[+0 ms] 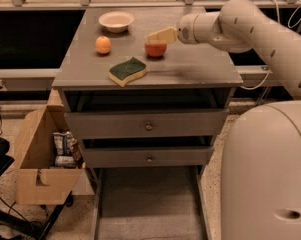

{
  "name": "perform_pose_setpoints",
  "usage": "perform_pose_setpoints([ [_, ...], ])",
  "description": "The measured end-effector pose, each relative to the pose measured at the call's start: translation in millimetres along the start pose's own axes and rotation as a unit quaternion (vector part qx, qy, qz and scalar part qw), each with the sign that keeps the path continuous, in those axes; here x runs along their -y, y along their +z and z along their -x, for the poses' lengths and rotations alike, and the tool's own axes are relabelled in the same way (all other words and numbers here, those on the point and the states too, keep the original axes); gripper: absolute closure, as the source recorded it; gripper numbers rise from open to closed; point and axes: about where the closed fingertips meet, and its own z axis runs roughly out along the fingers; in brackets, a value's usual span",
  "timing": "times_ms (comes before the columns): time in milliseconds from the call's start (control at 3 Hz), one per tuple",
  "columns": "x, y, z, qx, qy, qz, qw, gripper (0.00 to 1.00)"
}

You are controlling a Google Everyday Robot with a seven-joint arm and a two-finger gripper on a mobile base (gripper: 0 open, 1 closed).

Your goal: Pick apple from bottom drawer and place on counter

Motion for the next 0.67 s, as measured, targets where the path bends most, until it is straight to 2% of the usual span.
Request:
perform_pose_setpoints([
  [333, 28.3, -58.4, 29.1, -0.027, -0.072, -0.013, 0.997, 0.0],
  [667, 51.2, -135.8, 58.5, -0.073, -0.163, -0.055, 0.9823, 0.0],
])
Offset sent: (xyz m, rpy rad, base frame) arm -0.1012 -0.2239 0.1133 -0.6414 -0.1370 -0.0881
